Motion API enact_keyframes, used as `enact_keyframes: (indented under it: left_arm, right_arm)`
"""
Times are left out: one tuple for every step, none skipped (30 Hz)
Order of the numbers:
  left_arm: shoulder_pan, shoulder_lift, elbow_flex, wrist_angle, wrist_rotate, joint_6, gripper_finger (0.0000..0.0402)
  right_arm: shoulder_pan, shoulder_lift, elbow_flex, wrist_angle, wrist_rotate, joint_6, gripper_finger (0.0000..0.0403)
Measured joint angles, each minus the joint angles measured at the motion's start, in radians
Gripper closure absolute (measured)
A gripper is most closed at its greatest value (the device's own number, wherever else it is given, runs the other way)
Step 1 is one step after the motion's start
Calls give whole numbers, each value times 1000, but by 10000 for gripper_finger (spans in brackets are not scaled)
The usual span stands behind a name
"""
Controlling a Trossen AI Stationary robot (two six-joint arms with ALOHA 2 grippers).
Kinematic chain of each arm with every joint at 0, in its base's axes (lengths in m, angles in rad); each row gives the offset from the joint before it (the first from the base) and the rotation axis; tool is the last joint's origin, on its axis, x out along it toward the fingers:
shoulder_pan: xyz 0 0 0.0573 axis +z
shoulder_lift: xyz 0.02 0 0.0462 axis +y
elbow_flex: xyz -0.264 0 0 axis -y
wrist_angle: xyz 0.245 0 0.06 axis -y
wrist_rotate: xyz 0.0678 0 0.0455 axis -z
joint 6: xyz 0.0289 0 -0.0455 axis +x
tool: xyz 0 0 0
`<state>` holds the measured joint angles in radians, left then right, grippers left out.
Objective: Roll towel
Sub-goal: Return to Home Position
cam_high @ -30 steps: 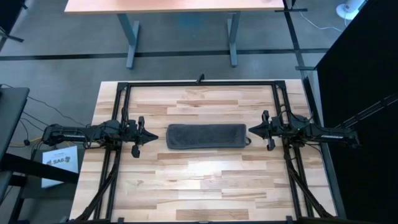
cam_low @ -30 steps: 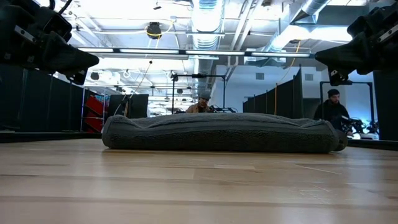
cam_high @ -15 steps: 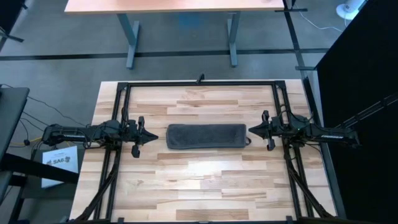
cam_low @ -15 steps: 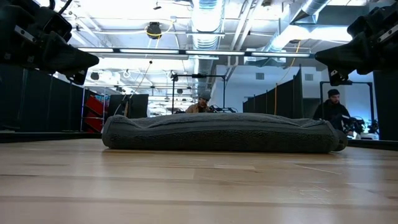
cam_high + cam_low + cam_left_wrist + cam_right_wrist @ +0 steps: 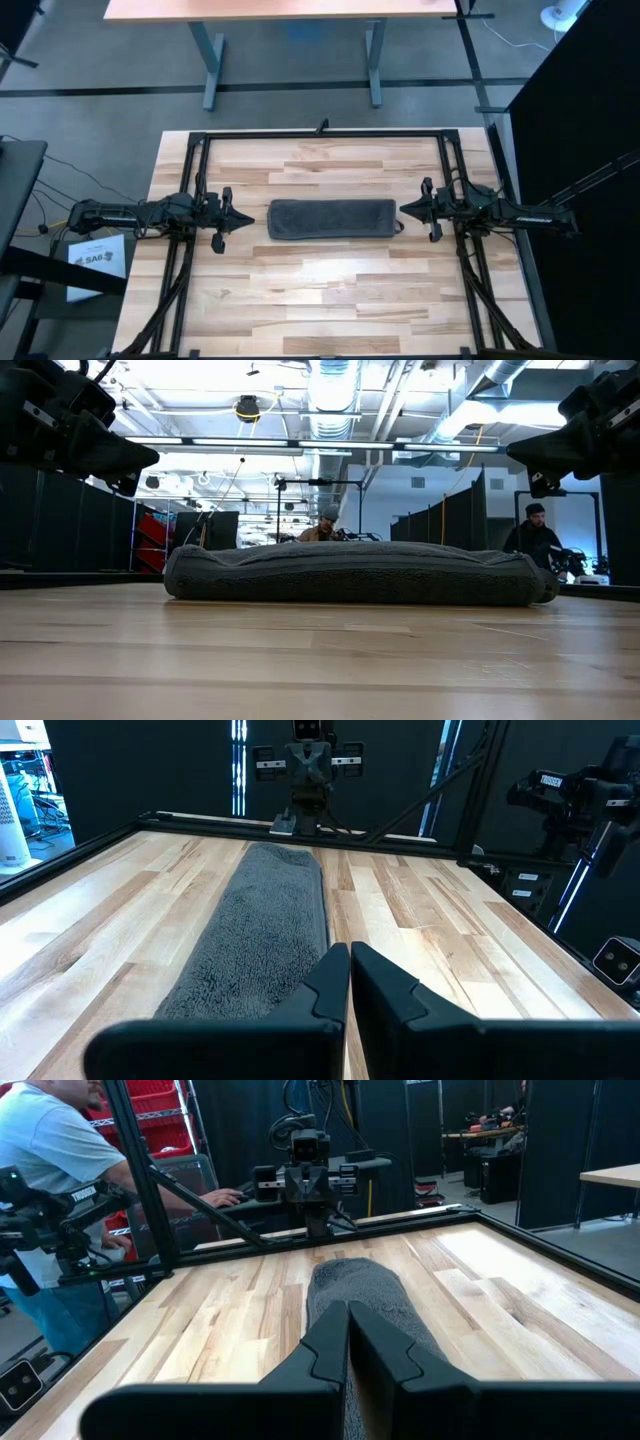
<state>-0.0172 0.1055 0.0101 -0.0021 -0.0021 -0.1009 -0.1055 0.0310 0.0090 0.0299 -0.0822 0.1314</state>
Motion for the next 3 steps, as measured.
enact_keyframes:
  left_arm:
    - [0, 0, 0, 0, 0, 0, 402]
    - [0, 0, 0, 0, 0, 0, 402]
    - [0, 0, 0, 0, 0, 0, 402]
  right_arm:
    - [0, 0, 0, 0, 0, 0, 403]
    - [0, 0, 0, 0, 0, 0, 403]
    - [0, 0, 0, 0, 0, 0, 403]
